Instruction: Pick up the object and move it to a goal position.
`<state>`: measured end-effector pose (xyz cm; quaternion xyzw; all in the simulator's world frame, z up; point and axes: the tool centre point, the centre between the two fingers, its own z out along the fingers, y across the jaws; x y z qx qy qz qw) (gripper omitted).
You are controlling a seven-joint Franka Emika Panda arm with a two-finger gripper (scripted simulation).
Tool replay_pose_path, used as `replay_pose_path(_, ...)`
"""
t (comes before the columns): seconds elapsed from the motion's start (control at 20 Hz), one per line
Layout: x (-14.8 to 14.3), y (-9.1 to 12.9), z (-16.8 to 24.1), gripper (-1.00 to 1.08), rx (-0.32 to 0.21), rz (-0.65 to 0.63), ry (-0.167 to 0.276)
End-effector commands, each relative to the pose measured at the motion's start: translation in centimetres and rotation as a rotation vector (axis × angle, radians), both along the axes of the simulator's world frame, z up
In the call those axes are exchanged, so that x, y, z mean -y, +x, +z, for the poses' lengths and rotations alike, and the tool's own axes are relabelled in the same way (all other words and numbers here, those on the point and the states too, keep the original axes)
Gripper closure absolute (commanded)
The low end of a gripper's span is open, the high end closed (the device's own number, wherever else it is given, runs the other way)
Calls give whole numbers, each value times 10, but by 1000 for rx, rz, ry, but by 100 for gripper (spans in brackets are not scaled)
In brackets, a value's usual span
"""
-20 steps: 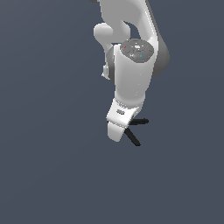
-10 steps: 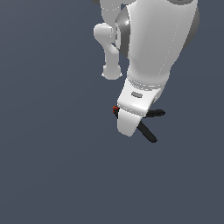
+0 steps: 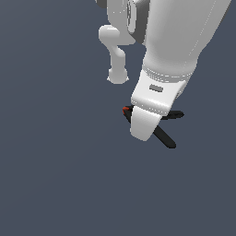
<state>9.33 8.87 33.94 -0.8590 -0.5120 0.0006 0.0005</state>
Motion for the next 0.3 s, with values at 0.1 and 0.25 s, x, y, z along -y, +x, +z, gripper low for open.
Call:
replay_pose_path(0.1,-2,3,7,108,2,0,0)
replay_pose_path(0.25,-2,3,7,108,2,0,0)
